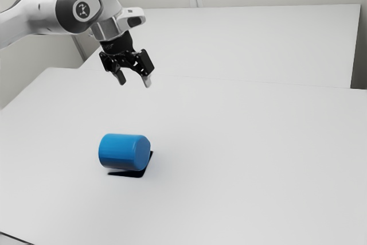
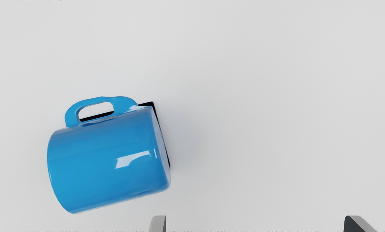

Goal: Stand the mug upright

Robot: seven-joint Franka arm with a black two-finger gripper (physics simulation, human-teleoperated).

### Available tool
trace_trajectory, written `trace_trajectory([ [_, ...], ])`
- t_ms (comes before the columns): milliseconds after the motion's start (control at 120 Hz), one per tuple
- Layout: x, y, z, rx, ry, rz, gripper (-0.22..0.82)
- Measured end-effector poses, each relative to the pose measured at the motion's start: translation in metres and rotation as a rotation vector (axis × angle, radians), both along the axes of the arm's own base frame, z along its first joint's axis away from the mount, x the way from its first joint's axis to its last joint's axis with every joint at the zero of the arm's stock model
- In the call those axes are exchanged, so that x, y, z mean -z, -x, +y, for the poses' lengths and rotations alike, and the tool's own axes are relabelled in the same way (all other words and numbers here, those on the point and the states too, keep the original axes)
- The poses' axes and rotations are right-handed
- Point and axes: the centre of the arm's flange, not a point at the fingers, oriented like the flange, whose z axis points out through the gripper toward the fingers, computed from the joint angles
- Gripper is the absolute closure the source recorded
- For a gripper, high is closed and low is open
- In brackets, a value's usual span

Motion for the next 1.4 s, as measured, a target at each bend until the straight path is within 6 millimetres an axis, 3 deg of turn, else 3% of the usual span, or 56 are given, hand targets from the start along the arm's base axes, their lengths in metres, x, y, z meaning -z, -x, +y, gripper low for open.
trace_trajectory([
  [142, -0.002, 0.000, 0.003, 0.005, -0.003, -0.001, 0.00],
  [208, -0.004, -0.003, 0.023, -0.028, 0.001, -0.004, 0.00],
  [258, -0.005, -0.006, 0.057, -0.085, 0.004, -0.008, 0.00],
  [325, -0.005, -0.006, 0.120, -0.186, 0.015, -0.011, 0.00],
  [400, 0.009, -0.004, 0.188, -0.290, 0.056, 0.005, 0.00],
  [500, 0.052, -0.005, 0.258, -0.388, 0.152, 0.044, 0.00],
  [575, 0.098, -0.008, 0.298, -0.440, 0.251, 0.075, 0.00],
  [700, 0.162, -0.012, 0.286, -0.403, 0.434, 0.091, 0.00],
  [842, 0.216, 0.020, 0.300, -0.430, 0.648, 0.042, 0.00],
  [933, 0.234, 0.040, 0.309, -0.427, 0.756, -0.018, 0.00],
  [1083, 0.263, 0.066, 0.288, -0.380, 0.911, -0.100, 0.00],
  [1292, 0.292, 0.084, 0.273, -0.309, 1.002, -0.203, 0.00],
  [1400, 0.295, 0.087, 0.269, -0.266, 1.027, -0.258, 0.00],
])
